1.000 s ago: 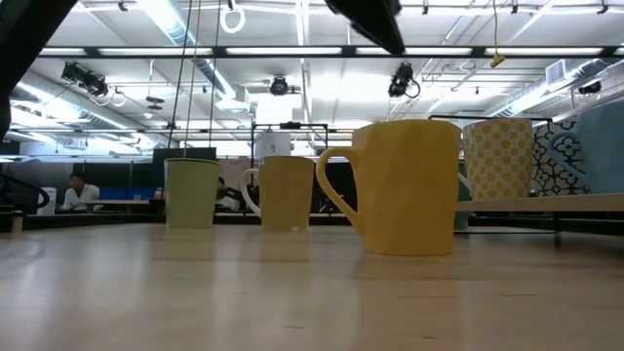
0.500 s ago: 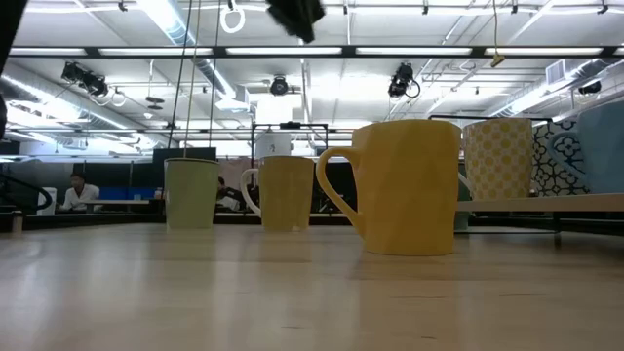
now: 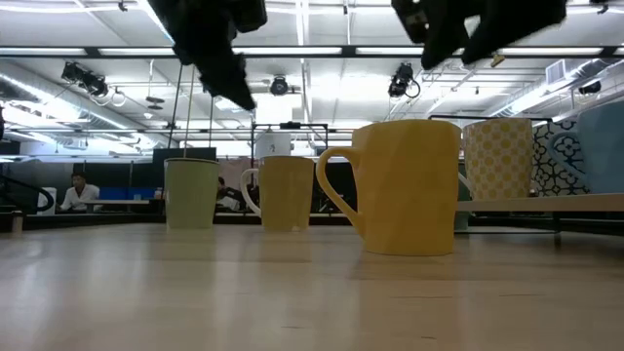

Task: Place coffee mugs
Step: Put the yellow mug on the shelf

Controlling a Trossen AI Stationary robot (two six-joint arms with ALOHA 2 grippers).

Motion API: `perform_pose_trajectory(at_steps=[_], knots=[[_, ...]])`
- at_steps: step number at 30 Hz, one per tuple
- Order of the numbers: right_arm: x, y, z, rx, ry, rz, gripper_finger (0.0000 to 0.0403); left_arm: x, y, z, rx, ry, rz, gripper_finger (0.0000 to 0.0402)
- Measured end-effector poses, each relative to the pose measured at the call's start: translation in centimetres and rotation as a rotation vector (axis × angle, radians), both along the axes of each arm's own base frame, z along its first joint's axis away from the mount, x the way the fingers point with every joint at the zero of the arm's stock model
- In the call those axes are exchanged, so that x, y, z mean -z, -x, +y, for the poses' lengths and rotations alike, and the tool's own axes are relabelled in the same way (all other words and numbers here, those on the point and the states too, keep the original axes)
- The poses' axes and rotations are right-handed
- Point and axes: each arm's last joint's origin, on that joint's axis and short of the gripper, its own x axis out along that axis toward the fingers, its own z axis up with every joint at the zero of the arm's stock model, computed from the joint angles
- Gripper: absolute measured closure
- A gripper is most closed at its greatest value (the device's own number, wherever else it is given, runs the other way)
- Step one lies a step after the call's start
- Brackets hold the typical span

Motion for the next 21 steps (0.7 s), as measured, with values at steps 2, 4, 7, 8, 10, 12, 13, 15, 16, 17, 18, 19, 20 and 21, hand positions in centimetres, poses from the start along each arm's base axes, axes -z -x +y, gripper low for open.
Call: perform_pose_trajectory(at_steps=[2,4,7,8,10,12,13,15,16,17,18,19,20,21], knots=[[0.9,-0.2,0.1,-0.033,0.043,0.037,0.0243,0.4,0.3,0.0,-0.02,0.013,-0.013,0.0251],[1.7,-0.3,0.1,-0.053,0.077,0.08,0.0244,0.8,0.3,0.0,-0.026,0.018,-0.029,0.0251],[2.7,-0.3,0.0,-0.076,0.125,0.132,0.0244,0.8,0.2,0.0,-0.025,0.019,-0.044,0.0251],[2.9,-0.3,-0.1,-0.081,0.143,0.149,0.0244,0.8,0.1,0.0,-0.024,0.019,-0.056,0.0251],[3.2,-0.4,-0.1,-0.074,0.167,0.157,0.0244,0.6,-0.1,0.0,-0.022,0.014,-0.078,0.0251],[3.3,-0.4,-0.2,-0.063,0.188,0.159,0.0244,0.6,-0.2,0.0,-0.022,0.011,-0.089,0.0251],[3.2,-0.4,-0.2,-0.059,0.191,0.153,0.0244,0.5,-0.3,0.0,-0.022,0.012,-0.103,0.0251],[3.2,-0.5,-0.2,-0.051,0.199,0.141,0.0244,0.5,-0.3,0.0,-0.021,0.013,-0.11,0.0251],[3.2,-0.5,-0.3,-0.046,0.207,0.141,0.0244,0.4,-0.4,0.0,-0.02,0.013,-0.116,0.0251],[3.2,-0.4,-0.3,-0.044,0.212,0.145,0.0244,0.4,-0.4,0.0,-0.019,0.012,-0.12,0.0251],[3.3,-0.5,-0.3,-0.043,0.213,0.146,0.0244,0.4,-0.4,0.0,-0.02,0.012,-0.12,0.0251],[3.4,-0.5,-0.4,-0.04,0.216,0.151,0.0244,0.4,-0.4,0.0,-0.019,0.012,-0.123,0.0251],[3.7,-0.6,-0.4,-0.039,0.222,0.165,0.0244,0.4,-0.4,0.0,-0.018,0.011,-0.124,0.0251],[4.0,-0.6,-0.4,-0.039,0.228,0.179,0.0244,0.4,-0.4,0.0,-0.018,0.011,-0.124,0.0251]])
